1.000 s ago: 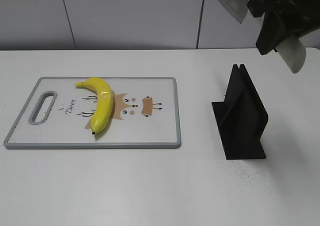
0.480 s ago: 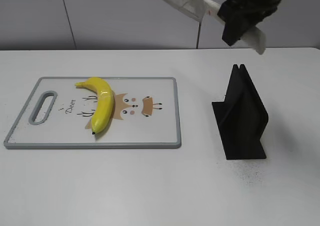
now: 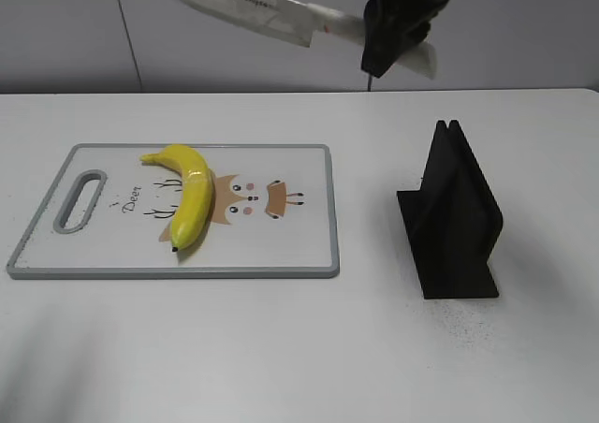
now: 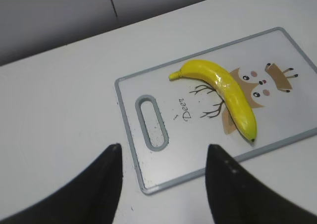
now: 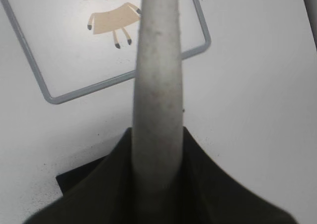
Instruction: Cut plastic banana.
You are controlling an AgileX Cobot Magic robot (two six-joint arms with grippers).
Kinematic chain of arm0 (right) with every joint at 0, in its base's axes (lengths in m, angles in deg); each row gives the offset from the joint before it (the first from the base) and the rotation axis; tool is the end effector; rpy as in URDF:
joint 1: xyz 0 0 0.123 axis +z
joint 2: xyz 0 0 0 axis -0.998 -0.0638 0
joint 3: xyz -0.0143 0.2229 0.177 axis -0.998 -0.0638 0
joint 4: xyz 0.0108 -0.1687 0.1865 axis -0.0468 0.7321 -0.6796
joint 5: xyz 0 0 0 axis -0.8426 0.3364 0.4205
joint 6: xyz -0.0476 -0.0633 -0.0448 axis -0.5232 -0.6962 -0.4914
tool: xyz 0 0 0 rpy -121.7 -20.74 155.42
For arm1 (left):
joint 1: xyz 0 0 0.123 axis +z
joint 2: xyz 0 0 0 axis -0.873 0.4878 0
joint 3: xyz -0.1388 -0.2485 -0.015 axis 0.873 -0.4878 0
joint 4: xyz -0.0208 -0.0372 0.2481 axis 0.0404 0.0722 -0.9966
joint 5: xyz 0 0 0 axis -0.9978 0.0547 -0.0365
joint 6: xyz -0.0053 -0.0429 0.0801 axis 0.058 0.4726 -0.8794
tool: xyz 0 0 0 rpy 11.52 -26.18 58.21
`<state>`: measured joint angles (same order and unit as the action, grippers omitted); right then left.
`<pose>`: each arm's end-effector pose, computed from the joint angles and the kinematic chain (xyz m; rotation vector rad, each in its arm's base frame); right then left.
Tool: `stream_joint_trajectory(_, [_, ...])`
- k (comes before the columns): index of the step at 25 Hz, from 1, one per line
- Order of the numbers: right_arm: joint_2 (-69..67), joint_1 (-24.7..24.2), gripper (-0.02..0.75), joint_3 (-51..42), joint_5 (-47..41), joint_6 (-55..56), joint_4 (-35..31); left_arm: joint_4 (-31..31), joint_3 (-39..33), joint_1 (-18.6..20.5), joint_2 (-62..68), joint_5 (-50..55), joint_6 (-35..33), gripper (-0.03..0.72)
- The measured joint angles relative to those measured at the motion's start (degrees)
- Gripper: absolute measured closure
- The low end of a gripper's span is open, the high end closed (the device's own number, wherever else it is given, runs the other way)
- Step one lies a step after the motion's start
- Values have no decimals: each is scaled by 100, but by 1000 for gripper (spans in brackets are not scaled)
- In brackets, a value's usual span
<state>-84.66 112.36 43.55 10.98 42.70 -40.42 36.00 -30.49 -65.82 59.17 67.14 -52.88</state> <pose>0.3905 0.1997 0.3069 -1.5341 2.2924 0.0563 0.1592 -0.0247 0.3487 0.5272 2.1570 0.0052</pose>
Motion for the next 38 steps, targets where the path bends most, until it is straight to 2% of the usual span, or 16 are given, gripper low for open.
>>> stream_joint_trajectory(3, [-45,31,577,13,0,-870,-131,193,616,0,609,6,-746,162])
stream_joint_trajectory(7, [-181,33,577,125,0,-1564,-165,602,1458,0,1441,208,-2202,162])
stream_joint_trajectory(12, [-421,33,577,312,6,-2399,-534,1364,2375,0,2452,899,-4001,162])
stream_joint_trajectory(19, [-736,33,577,508,12,-2861,-814,2195,3272,0,3659,1930,-5628,162])
stream_joint_trajectory(27, [-1071,33,577,560,18,-3132,-1070,2424,3323,0,4620,2024,-6414,162])
stream_joint_trajectory(32, [-1319,33,577,755,24,-3134,-1141,2607,3349,0,5007,1887,-6593,168])
stream_joint_trajectory(35, [-1349,33,577,804,26,-3139,-1147,2623,3361,0,5176,1801,-6605,220])
stream_joint_trajectory(38, [-1366,33,577,815,26,-3139,-1153,2672,3361,0,5276,1704,-6618,333])
